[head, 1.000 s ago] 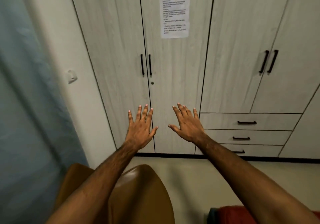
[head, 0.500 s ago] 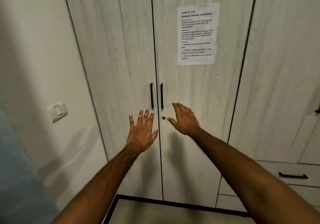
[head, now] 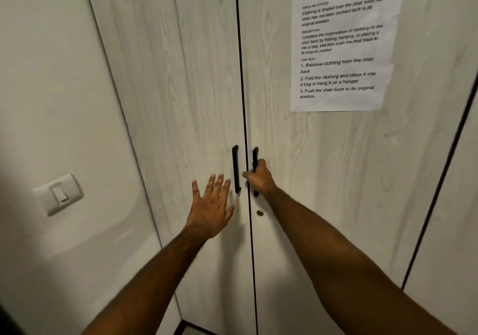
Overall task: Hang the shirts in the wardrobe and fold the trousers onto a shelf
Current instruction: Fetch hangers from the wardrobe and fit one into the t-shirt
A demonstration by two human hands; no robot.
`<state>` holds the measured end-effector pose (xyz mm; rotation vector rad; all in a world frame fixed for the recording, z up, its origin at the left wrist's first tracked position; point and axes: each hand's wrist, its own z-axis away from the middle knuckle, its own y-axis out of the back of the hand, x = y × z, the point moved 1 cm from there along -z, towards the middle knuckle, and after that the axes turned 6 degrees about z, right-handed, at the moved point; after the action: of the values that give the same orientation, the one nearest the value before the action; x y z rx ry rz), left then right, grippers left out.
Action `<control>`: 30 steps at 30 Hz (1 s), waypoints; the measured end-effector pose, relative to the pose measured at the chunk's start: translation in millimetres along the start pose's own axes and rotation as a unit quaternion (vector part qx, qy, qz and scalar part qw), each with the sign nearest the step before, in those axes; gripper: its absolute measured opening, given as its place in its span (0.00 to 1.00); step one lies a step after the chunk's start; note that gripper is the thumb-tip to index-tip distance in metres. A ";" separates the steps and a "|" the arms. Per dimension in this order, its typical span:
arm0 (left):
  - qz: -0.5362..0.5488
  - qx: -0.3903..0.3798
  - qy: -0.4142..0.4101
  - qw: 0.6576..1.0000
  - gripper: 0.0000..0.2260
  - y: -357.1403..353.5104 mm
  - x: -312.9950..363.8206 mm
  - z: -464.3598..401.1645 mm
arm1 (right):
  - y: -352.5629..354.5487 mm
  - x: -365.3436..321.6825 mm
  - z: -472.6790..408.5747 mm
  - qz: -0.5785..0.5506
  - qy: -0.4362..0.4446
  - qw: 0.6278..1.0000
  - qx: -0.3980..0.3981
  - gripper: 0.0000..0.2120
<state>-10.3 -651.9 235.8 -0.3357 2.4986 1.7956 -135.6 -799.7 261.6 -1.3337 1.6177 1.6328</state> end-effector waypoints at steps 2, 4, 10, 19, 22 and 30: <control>0.004 0.000 0.007 1.000 0.39 -5.0 1.2 -2.4 | -4.1 3.8 -4.1 -0.015 -0.005 1.000 -0.008 0.19; 0.041 -0.006 0.025 0.999 0.40 -4.7 2.0 -2.1 | -3.2 6.3 -5.4 -0.010 0.005 1.000 -0.022 0.17; 0.150 0.024 0.020 0.988 0.33 12.7 6.0 19.7 | -15.4 1.1 53.9 0.005 0.055 0.998 0.010 0.11; 0.609 0.064 -0.082 0.786 0.33 106.9 41.7 89.8 | 10.6 -9.7 241.0 0.089 0.101 0.989 0.067 0.13; 0.598 0.093 -0.119 0.788 0.30 132.1 74.7 122.3 | 38.4 -9.7 301.2 0.155 0.076 0.981 0.085 0.17; 0.550 0.101 -0.267 0.785 0.19 196.9 160.1 180.6 | 127.4 15.1 434.2 0.213 0.041 0.957 0.193 0.46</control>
<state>-222.2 -445.8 334.1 1.7031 2.4587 1.3699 -381.0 -420.3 233.4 -0.9035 2.2536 1.3839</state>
